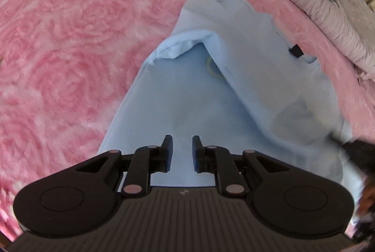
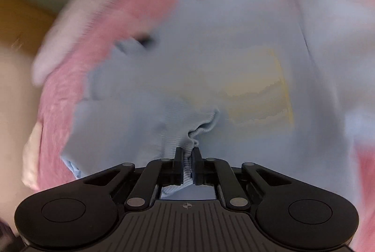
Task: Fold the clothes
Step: 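Fold the sleeve and side across the body with the left gripper and release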
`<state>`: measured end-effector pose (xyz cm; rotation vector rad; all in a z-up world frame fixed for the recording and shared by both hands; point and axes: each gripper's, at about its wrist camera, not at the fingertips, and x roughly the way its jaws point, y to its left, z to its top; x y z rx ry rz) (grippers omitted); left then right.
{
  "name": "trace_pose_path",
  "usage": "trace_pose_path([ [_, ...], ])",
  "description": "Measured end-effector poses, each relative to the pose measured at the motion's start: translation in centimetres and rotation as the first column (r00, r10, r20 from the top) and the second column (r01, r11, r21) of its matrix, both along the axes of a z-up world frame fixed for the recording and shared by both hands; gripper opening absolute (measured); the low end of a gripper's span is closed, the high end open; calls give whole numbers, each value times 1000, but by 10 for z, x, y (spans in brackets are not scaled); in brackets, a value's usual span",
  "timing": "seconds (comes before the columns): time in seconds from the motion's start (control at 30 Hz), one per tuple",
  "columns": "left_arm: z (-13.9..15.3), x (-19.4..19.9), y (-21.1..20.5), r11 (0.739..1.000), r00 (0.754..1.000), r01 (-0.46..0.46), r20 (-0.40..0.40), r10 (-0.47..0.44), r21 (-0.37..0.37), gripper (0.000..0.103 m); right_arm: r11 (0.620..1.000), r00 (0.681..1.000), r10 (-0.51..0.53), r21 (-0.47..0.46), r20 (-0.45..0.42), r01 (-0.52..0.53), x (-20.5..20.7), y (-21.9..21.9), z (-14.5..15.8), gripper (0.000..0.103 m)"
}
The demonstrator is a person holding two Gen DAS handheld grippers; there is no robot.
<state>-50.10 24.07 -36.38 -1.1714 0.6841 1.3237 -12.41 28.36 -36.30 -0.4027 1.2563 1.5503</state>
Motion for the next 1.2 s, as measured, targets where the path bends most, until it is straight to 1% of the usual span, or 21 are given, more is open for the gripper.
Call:
trace_pose_path([
  [0.07,-2,4,4,999,999,33,-32,-33,6,12,987,994,30,153,105,-46,1,2,30,5],
  [0.1,-3,6,6,999,997,50,-56,-50,8,12,979,989,29,195,143,-57,3,3,41,5],
  [0.13,-5,8,8,998,994,69,-82,-68,10,12,978,986,21,200,167,-54,8,5,44,5],
  [0.2,-6,11,13,995,987,101,-125,-99,14,12,987,978,-10,157,206,-23,21,10,34,5],
  [0.27,-8,12,17,992,982,124,-145,-121,14,12,999,974,-27,46,226,18,31,14,10,5],
  [0.33,-10,13,21,990,978,140,-157,-136,10,12,996,972,-57,-54,229,71,42,15,-12,6],
  [0.4,-9,16,25,988,973,157,-173,-153,9,12,985,963,-137,-70,232,157,54,10,-20,11],
  [0.47,-9,20,28,985,968,170,-186,-165,12,12,971,933,-215,-38,290,236,60,5,-15,29],
  [0.5,-9,22,29,984,967,176,-191,-171,12,12,966,923,-243,-13,300,258,64,0,-10,31],
  [0.57,-10,27,30,982,965,186,-190,-182,5,12,959,928,-277,7,251,285,71,-13,-3,32],
  [0.63,-11,35,30,980,962,200,-188,-197,-5,12,948,935,-304,-40,180,316,86,-30,-8,32],
  [0.73,-9,48,29,974,958,227,-181,-223,-3,12,890,898,-436,-119,52,439,126,-69,-22,32],
  [0.77,-8,52,29,972,956,234,-180,-230,1,12,864,872,-490,-135,2,486,139,-86,-25,32],
  [0.8,-7,55,30,971,955,239,-179,-234,4,12,822,827,-561,-144,-35,551,155,-106,-26,32],
  [0.83,-6,58,31,970,955,243,-179,-238,7,12,766,770,-636,-162,-45,623,173,-126,-27,32],
  [0.93,-3,66,33,966,952,257,-178,-250,18,12,577,576,-815,-169,-60,799,228,-185,-27,33],
  [1.03,0,75,35,962,949,271,-177,-262,28,12,391,382,-920,-118,-93,913,275,-236,-22,43],
  [1.07,1,78,36,961,948,276,-176,-266,31,12,349,337,-934,-109,-117,931,285,-246,-23,45],
  [1.13,3,84,38,958,945,285,-176,-274,38,12,286,265,-948,-105,-173,953,304,-260,-29,45],
  [1.17,4,87,39,956,944,289,-175,-278,41,12,276,255,-950,-103,-181,956,309,-261,-31,45],
  [1.2,5,89,39,956,945,290,-173,-278,46,12,290,271,-948,-100,-167,952,310,-256,-33,45],
])
